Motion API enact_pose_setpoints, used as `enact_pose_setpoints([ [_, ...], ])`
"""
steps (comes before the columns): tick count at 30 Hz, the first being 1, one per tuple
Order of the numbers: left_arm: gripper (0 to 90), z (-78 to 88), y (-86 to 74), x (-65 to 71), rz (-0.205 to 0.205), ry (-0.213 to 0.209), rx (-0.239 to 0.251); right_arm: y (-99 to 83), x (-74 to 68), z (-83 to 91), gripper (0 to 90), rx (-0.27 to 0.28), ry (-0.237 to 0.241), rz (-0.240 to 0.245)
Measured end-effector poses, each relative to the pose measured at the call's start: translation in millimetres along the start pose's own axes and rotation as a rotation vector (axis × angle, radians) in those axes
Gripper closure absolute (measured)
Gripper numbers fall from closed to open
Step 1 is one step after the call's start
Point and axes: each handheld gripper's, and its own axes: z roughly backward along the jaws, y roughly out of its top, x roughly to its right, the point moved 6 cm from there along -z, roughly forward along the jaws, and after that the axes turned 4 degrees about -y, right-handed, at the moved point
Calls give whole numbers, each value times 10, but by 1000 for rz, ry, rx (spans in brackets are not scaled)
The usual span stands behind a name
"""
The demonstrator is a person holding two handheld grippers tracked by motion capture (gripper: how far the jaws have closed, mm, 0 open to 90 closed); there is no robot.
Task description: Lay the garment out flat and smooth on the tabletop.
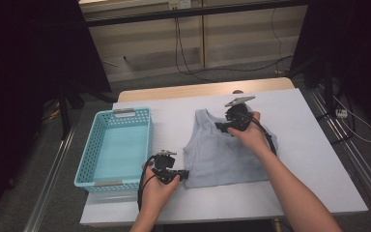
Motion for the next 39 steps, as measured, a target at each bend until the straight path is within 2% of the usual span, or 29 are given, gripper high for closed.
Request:
enact_pose_setpoints([
  [4,868,-1,-1,0,-2,1,-1,-101,192,49,461,-19,-38,-22],
  [11,869,-9,-3,-9,-9,7,-3,-224,492,67,616,-39,-111,-58],
  [17,869,-14,-6,-12,-5,4,-7,-288,604,-19,666,-60,-158,-80],
  [21,869,-7,-3,-15,-3,-3,-3,-291,655,-45,640,-70,-148,-88],
  [25,869,-4,4,-21,-1,-2,0,-276,741,22,635,-59,-151,-107],
  [30,869,-1,2,-20,-11,-1,-6,-275,915,136,637,-44,-183,-126],
  [34,869,-7,3,-19,-12,5,-12,-356,1040,147,627,-67,-199,-133],
  [36,869,-15,4,-18,-8,5,-10,-385,1050,133,632,-68,-185,-159],
  [39,869,-17,6,-18,-9,6,-12,-371,987,93,659,-74,-174,-132],
])
